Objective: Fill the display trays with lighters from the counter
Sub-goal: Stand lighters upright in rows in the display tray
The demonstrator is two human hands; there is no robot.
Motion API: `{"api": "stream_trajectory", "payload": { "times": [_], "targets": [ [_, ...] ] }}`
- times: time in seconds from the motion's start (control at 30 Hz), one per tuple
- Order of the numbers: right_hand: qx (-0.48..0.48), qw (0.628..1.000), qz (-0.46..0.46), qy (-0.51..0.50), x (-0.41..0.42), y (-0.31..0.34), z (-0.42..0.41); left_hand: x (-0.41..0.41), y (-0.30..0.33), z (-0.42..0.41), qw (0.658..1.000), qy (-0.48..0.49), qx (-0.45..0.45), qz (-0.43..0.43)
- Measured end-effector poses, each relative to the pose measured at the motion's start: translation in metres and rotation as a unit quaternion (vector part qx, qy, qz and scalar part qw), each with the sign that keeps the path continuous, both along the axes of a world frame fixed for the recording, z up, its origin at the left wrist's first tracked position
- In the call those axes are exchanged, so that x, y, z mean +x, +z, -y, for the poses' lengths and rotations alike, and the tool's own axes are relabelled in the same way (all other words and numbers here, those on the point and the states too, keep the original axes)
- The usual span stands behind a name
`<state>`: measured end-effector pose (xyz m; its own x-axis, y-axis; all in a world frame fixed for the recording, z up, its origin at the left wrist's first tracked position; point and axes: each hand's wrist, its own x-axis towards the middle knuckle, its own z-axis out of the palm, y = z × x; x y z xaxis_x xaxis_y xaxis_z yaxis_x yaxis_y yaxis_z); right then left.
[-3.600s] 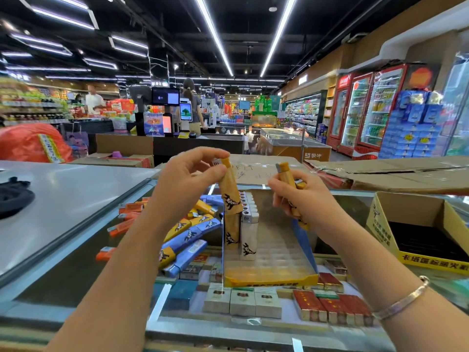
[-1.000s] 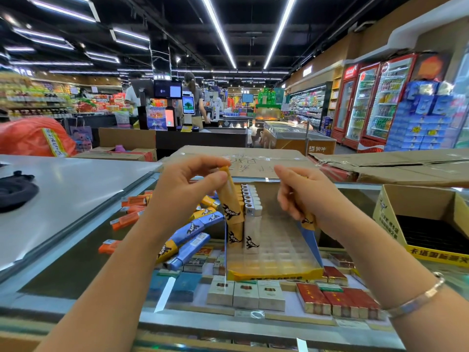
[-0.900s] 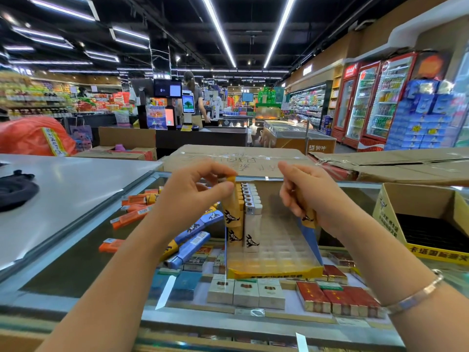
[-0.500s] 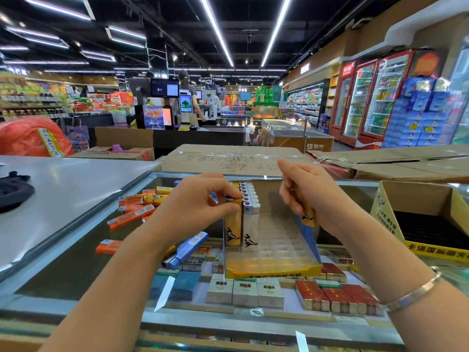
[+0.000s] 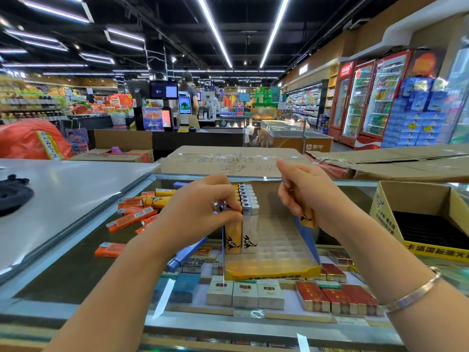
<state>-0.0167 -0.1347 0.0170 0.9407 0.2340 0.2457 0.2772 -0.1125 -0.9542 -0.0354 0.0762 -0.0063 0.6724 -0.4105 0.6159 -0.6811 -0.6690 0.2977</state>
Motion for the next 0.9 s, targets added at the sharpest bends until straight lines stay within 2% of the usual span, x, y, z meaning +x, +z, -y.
{"api": "stream_trajectory", "payload": {
  "times": [0.17, 0.3, 0.4, 0.5, 0.57, 0.77, 0.9],
  "targets": [
    [0.002, 1.0, -0.009, 0.008, 0.003, -0.001, 0.003, 0.0, 0.001, -0.005, 0.999, 0.021, 0.0, -0.028],
    [0.003, 0.997, -0.034, 0.067, 0.003, -0.002, 0.005, 0.0, 0.001, -0.005, 0.997, 0.011, -0.04, -0.059],
    [-0.034, 0.994, -0.033, 0.101, 0.001, -0.002, 0.006, 0.001, 0.002, -0.003, 0.995, 0.005, -0.089, -0.049],
    [-0.113, 0.989, -0.01, 0.096, 0.002, -0.003, 0.008, -0.001, 0.002, 0.001, 0.991, -0.003, -0.132, -0.026],
    [-0.129, 0.986, 0.002, 0.103, 0.002, -0.003, 0.01, -0.002, 0.002, 0.004, 0.989, -0.009, -0.145, -0.008],
    [-0.049, 0.977, 0.01, 0.206, -0.009, 0.007, 0.011, -0.005, 0.004, 0.006, 0.986, -0.051, -0.156, -0.001],
    [-0.044, 0.96, -0.011, 0.276, -0.017, 0.01, 0.01, -0.007, 0.005, 0.009, 0.983, -0.084, -0.162, -0.02]
  ]
}}
